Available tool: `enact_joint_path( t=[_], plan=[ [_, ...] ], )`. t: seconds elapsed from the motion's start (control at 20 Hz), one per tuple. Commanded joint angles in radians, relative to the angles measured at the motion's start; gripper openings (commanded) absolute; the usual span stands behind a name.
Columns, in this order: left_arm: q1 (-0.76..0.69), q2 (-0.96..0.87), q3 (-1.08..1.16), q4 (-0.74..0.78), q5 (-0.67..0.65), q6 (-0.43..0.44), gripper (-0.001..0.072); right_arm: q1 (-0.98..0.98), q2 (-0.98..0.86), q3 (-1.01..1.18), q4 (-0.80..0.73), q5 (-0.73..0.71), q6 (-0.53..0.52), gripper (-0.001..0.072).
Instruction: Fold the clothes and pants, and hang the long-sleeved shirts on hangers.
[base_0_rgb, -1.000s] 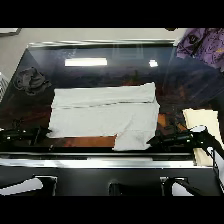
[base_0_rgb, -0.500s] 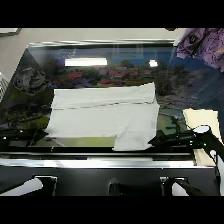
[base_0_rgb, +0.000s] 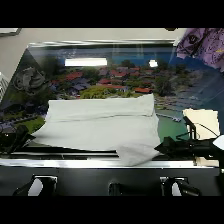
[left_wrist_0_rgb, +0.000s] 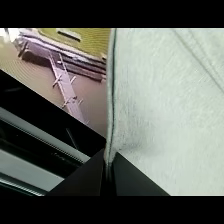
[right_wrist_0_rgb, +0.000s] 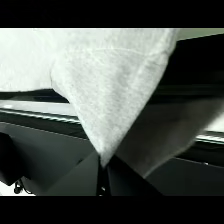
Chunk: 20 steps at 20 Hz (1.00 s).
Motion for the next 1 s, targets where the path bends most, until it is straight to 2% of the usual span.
enact_joint_path(
  t=[0.0, 0.3, 0.45, 0.65, 0.95],
  plan=[
    [-0.044, 0.044, 0.009, 0.021, 0.038, -0.023, 0.0015, 0.001, 0.023, 0.074, -0.001, -0.001, 0.035, 0.0035],
    [-0.15, -0.198, 0.14, -0.012, 0.231, -0.022, 0.0014, 0.002, -0.332, 0.198, 0.183, -0.206, -0.147, 0.0035],
    [-0.2, -0.361, 0.247, -0.012, 0.287, -0.022, 0.0014, 0.071, -0.505, 0.323, 0.185, -0.306, -0.201, 0.0035],
    [-0.244, -0.554, 0.395, -0.012, 0.323, -0.023, 0.0014, 0.167, -0.718, 0.517, 0.098, -0.454, -0.153, 0.0036],
    [-0.255, -0.757, 0.591, -0.008, 0.322, -0.023, 0.0014, 0.169, -0.953, 0.755, 0.094, -0.47, -0.117, 0.0036]
  ],
)
